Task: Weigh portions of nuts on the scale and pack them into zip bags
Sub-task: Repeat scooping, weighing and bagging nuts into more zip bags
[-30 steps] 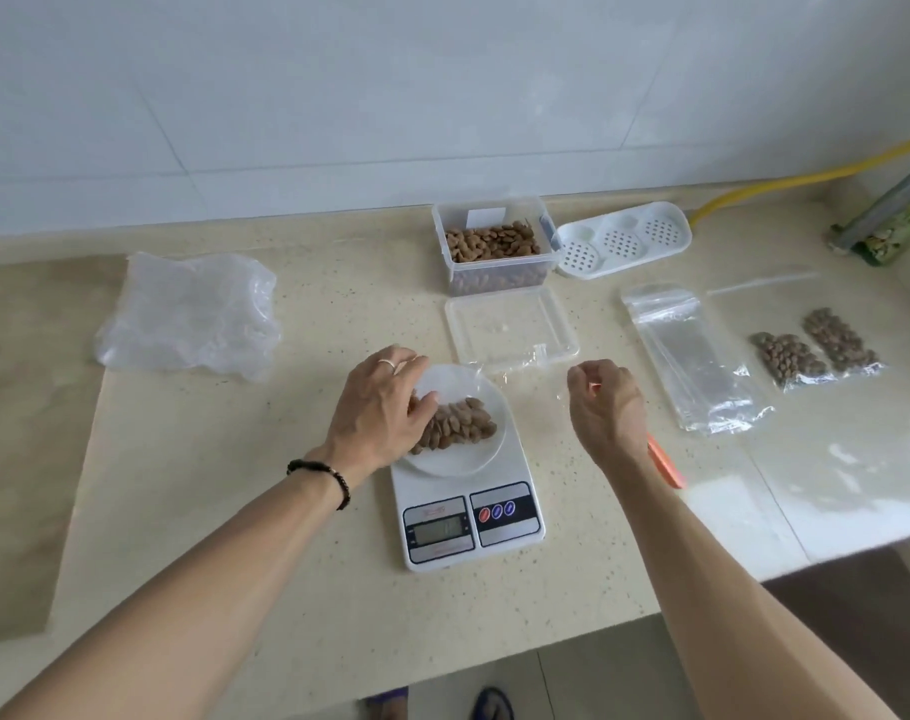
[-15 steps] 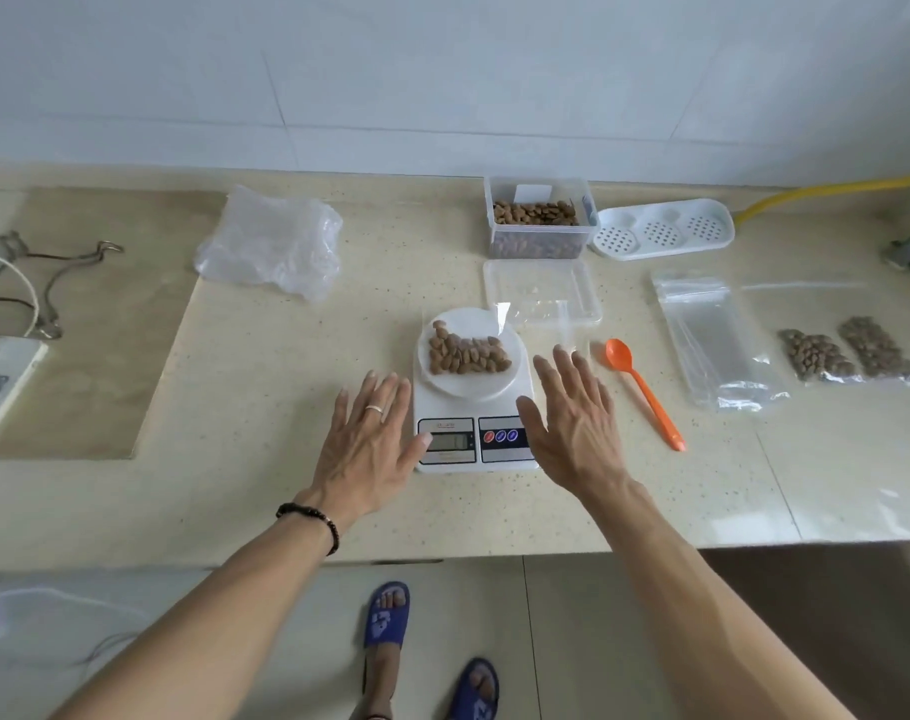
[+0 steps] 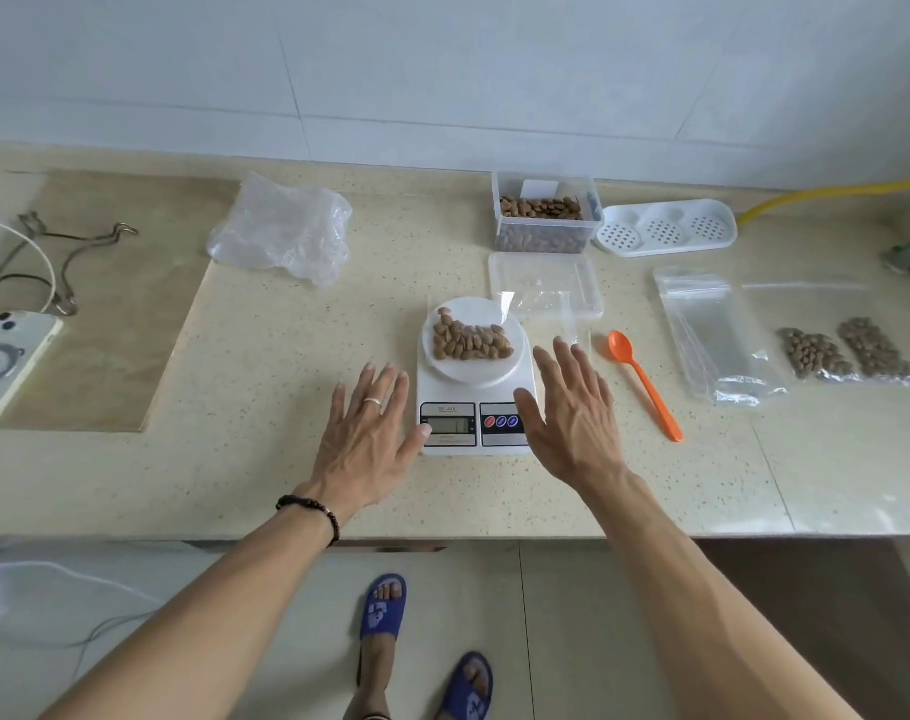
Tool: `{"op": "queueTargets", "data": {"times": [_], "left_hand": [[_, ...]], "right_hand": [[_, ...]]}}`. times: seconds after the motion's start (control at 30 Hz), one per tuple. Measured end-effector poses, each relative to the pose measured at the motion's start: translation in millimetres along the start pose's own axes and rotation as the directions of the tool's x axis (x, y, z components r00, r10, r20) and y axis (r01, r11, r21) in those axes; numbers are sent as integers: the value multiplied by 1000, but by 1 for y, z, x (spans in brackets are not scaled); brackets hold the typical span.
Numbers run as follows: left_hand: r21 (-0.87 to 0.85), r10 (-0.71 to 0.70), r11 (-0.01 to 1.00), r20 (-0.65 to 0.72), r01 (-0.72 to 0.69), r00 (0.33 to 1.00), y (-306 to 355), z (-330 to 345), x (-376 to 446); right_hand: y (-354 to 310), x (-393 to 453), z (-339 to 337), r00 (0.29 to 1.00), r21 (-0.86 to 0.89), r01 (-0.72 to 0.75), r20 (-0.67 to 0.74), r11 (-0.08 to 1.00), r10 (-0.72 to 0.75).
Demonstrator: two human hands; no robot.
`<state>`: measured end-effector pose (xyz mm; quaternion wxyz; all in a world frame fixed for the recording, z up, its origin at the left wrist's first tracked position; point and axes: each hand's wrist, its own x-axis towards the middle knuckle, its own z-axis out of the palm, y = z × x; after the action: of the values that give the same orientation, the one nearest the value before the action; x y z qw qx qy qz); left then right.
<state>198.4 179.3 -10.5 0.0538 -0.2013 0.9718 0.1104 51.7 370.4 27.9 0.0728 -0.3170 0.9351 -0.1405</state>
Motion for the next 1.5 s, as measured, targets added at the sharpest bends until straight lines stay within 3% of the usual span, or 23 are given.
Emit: {"op": "queueTargets", "data": {"times": [0.27, 0.53, 0.7, 0.8, 0.9, 1.0, 1.13, 1.23, 1.43, 1.5], "left_hand": [[2, 55, 998, -24, -55, 998, 2, -14, 21], [-37, 213, 976, -13, -213, 977, 29, -45, 98], [-13, 369, 930, 35, -368, 929, 64, -50, 157], [-7, 433, 901, 57, -434, 899, 80, -46, 184], [-71, 450, 893, 87, -445, 889, 90, -42, 203], [-295, 398, 888, 115, -352, 910, 96, -46, 216], [-545, 295, 809, 54, -219, 954, 97, -78, 230], [-676, 308, 699, -6, -231, 951, 95, -107, 233], [-778, 331, 590, -11, -216, 944, 93, -155, 221], [-786, 326, 572, -44, -234, 944, 93, -167, 214]], "right_hand": [[-2, 10, -2, 999, 75, -39, -8, 996, 40], [15, 26, -10, 932, 424, -297, -67, 856, 356], [32, 43, -6, 814, 709, -405, -10, 578, 581], [37, 60, -3, 710, 790, -492, 121, 366, 694], [38, 78, 0, 651, 871, -472, 242, 134, 719], [36, 89, -4, 684, 912, -407, 260, 60, 682], [33, 100, -32, 760, 930, -349, 210, 113, 615], [29, 108, -56, 816, 938, -305, 167, 166, 554], [9, 119, -101, 922, 958, -190, 99, 215, 375], [5, 120, -112, 949, 941, -179, 87, 288, 303]]}}
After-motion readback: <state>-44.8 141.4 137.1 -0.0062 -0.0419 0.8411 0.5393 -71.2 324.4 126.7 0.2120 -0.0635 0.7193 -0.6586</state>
